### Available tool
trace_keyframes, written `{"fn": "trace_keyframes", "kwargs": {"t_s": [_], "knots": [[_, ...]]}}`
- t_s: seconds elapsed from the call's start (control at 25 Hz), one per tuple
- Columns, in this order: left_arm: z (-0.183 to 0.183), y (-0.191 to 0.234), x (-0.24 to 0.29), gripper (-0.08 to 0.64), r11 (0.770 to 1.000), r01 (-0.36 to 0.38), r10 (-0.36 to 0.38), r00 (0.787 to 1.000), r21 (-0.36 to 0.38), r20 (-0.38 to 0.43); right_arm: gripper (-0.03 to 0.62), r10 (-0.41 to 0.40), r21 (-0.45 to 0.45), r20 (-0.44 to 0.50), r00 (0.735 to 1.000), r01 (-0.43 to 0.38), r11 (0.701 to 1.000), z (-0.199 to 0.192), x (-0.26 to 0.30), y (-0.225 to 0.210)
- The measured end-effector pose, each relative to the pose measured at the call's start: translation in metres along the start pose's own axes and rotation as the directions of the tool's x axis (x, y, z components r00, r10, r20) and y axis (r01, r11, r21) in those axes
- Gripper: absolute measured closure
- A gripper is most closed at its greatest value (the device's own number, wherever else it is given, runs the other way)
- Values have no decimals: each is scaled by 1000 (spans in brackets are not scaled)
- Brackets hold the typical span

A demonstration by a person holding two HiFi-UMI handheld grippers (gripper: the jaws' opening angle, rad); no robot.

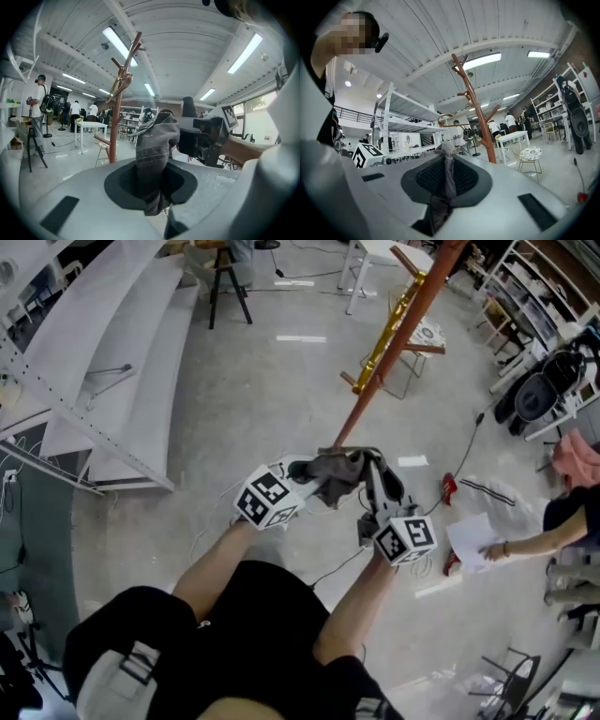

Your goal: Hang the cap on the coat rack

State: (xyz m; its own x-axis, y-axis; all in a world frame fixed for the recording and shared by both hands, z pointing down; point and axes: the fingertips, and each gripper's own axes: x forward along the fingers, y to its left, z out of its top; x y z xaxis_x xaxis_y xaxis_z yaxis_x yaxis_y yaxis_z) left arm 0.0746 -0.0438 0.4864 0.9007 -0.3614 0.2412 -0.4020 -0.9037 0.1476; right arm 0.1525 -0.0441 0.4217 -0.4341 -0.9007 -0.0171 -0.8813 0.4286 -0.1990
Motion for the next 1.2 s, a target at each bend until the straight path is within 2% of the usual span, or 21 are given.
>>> {"fn": "trace_keyframes", "kwargs": {"t_s": [0.16,0.32,0.48,0.6,0.72,0.8,0.92,1.04,1.2], "knots": [[0,28,28,512,997,75,-76,997,25,26,566,46,7,7,999,-46,999,-8,27,-30],[17,64,57,512,990,138,-139,989,29,44,566,99,5,25,995,-99,995,2,63,-59],[37,96,84,512,979,200,-201,979,38,21,566,117,-52,-65,991,-121,991,12,100,-85],[38,102,91,511,966,251,-253,967,64,23,566,152,-96,-54,987,-157,983,17,103,-85],[41,102,97,512,956,287,-290,956,61,54,566,155,-137,-77,985,-165,977,15,105,-92],[49,99,96,511,950,305,-310,947,64,85,566,195,-152,-85,977,-206,967,22,105,-89],[56,105,102,511,953,296,-301,948,58,102,566,230,-156,-90,969,-242,958,25,109,-93],[51,112,115,511,962,268,-271,961,55,56,566,200,-185,-192,961,-235,954,14,118,-108],[40,128,132,511,974,196,-194,981,116,-31,566,139,-249,-311,940,-222,943,0,126,-124]]}}
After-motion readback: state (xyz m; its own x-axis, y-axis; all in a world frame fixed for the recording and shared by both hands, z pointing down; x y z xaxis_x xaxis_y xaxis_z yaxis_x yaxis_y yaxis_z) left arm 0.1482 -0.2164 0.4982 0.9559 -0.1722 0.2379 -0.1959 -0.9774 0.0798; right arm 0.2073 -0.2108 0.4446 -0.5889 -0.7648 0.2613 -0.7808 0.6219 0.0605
